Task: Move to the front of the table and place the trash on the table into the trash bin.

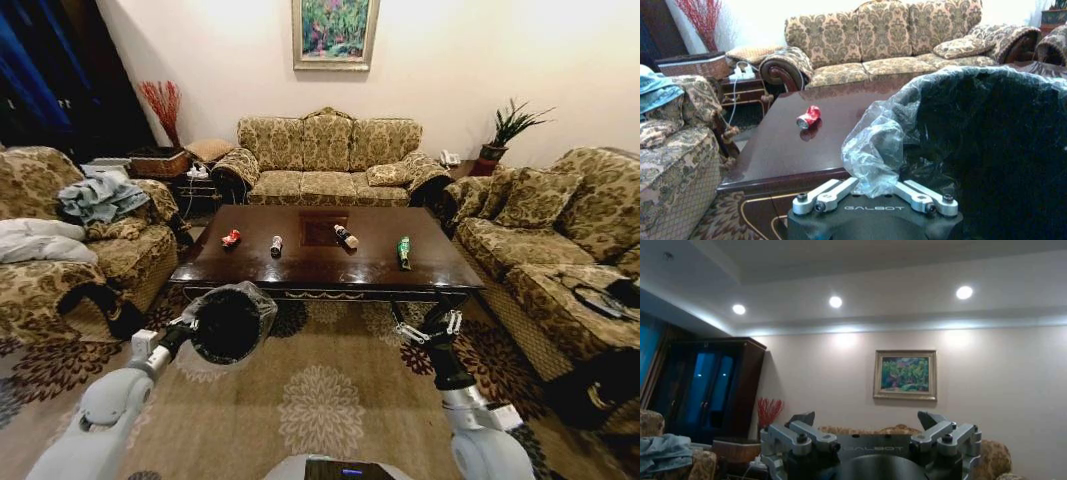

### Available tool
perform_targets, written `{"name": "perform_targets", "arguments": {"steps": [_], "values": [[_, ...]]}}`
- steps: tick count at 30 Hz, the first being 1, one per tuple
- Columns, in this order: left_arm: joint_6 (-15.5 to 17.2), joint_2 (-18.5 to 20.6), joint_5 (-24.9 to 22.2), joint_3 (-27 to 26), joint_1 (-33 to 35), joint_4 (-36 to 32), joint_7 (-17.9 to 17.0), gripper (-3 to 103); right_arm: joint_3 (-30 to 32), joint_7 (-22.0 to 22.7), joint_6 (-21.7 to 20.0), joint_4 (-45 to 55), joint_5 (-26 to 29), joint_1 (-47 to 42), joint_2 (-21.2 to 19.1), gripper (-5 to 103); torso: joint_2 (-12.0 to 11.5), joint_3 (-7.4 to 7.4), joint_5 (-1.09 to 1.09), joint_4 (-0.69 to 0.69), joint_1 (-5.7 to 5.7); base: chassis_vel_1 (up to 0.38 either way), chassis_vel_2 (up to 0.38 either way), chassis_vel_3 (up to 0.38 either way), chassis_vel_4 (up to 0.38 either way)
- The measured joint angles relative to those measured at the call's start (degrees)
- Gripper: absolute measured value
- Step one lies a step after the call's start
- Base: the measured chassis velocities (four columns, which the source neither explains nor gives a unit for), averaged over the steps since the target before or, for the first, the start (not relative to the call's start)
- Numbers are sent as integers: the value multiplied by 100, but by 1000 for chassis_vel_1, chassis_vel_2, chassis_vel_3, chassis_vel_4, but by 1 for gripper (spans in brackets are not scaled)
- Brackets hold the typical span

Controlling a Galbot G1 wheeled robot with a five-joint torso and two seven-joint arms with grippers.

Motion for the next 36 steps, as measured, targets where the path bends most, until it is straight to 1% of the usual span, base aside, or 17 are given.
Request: {"name": "perform_targets", "arguments": {"steps": [1, 4, 9, 10, 13, 16, 21, 24, 28, 30, 32, 33, 34, 36], "values": [[0, 0, 0, 0, 0, 0, 0, 0, 0, 0, 0, 0, 0, 0, 0, 100, 0, 0, 0, 0, 0, 0, 0, 0, 0], [-3, -7, 6, -6, 2, -1, 30, 0, -1, -8, -2, 0, 1, 5, -1, 100, 122, 68, 0, 0, 54, 0, 0, 0, 0], [-12, -15, 5, -5, 2, -1, 7, 0, -2, -19, -2, 0, 1, -3, 3, 100, 236, 128, 0, 0, 107, 0, 0, 0, 0], [-18, -17, -4, -5, 2, -1, -34, 0, 2, -24, -2, 1, 2, -6, 2, 100, 295, 160, 0, 0, 135, 0, 0, 0, 0], [-21, -17, -15, -4, 1, -3, -61, 0, 6, -27, -1, 3, 4, -6, 0, 100, 361, 195, 0, 0, 165, 0, 0, 0, 0], [-113, -20, -29, 25, -16, 14, -243, 0, 6, -30, -1, 9, 5, -7, 2, 100, 501, 271, 0, 0, 229, 0, 0, 0, 0], [-166, -38, -40, 48, -40, 55, -352, 0, 10, -32, -1, 10, 5, -8, -2, 100, 562, 307, 0, 0, 255, 0, 0, 0, 0], [-195, -172, -140, 69, -112, 93, -559, 0, 22, -29, 0, 6, 13, -7, -16, 100, 577, 318, 0, 0, 261, 0, 0, 0, 0], [-214, -277, -136, 98, -129, 83, -688, 0, 24, -26, -10, -2, 34, -8, -33, 100, 573, 316, -1, 0, 260, 0, 0, 0, 0], [-214, -292, -91, 106, -130, 66, -687, 0, 23, -25, -21, -2, 39, -8, -33, 100, 569, 314, -1, 0, 258, 0, 0, 0, 0], [-245, -284, -2, 95, -133, 62, -566, 0, 15, -25, -36, 9, 39, -5, -29, 100, 562, 309, 1, 0, 254, 0, 0, 0, 0], [-277, -256, 41, 69, -125, 72, -435, 0, 6, -26, -42, 11, 33, -2, -23, 100, 556, 306, 0, 0, 252, 0, 0, 0, 0], [-277, -256, 41, 69, -125, 72, -435, 0, 6, -26, -42, 11, 33, -2, -23, 100, 556, 306, 0, 0, 252, 0, 0, 0, 0], [-340, -151, 67, 0, -105, 138, -307, 0, -23, -35, -44, 1, 12, 3, -7, 100, 546, 301, 1, 0, 247, 0, 0, 0, 0]]}}
